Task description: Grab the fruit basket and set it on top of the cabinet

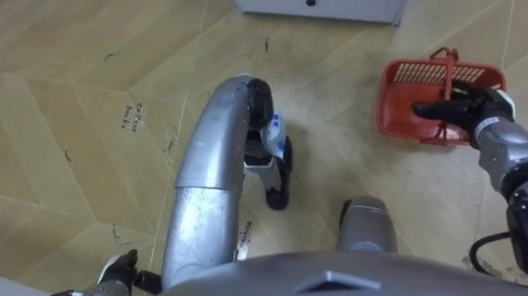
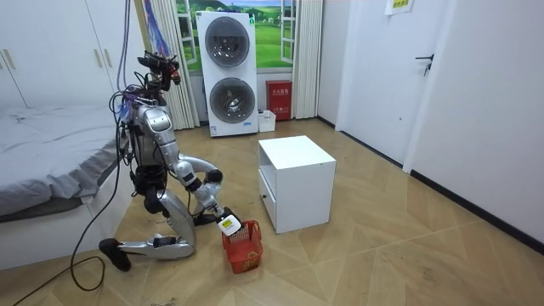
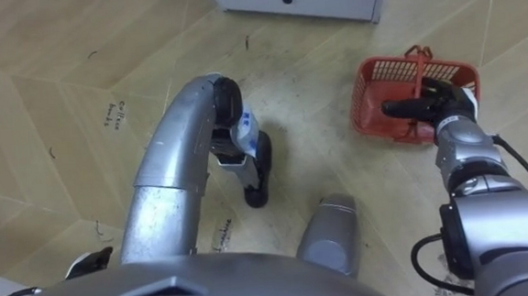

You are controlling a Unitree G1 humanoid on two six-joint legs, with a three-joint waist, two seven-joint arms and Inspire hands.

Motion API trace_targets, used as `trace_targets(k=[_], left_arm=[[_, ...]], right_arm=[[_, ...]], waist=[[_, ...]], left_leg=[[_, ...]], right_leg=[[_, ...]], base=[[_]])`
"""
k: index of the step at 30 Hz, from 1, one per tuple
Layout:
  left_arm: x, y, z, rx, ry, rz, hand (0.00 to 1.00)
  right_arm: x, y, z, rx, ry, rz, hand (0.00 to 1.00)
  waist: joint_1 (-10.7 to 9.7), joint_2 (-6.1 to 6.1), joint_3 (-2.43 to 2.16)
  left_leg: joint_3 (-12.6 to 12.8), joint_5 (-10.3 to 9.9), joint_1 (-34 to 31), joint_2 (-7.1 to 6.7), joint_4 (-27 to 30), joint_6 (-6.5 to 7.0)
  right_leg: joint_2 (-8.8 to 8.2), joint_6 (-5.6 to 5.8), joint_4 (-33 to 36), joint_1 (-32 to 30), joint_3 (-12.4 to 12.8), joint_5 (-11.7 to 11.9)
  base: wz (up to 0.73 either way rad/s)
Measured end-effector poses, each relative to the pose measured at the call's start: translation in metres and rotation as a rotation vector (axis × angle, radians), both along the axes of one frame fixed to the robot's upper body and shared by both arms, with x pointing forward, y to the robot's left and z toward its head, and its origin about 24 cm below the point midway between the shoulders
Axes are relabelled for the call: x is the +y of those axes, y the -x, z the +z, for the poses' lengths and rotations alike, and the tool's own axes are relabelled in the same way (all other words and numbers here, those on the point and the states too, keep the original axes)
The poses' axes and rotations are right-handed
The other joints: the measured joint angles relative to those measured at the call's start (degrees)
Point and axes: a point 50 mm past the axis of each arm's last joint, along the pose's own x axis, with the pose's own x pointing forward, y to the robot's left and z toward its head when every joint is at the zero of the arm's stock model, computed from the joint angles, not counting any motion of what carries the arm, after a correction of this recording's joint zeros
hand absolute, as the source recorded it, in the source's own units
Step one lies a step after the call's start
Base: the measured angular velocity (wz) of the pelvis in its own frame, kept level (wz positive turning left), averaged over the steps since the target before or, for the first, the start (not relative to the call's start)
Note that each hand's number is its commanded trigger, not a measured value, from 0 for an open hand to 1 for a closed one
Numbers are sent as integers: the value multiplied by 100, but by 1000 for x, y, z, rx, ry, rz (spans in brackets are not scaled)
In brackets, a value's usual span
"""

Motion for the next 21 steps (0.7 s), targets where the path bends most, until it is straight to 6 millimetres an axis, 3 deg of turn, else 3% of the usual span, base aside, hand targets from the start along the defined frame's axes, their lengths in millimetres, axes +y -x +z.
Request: trace_targets(k=[21], left_arm=[[-2, -4, 0, -14, 18, -5, 0]], right_arm=[[0, 5, -4, 28, -11, 16, 100]], waist=[[56, -2, 1]], left_leg=[[0, 0, -4, -5, 2, 0]], right_leg=[[-1, 0, 0, 2, 1, 0]], base=[[0]])
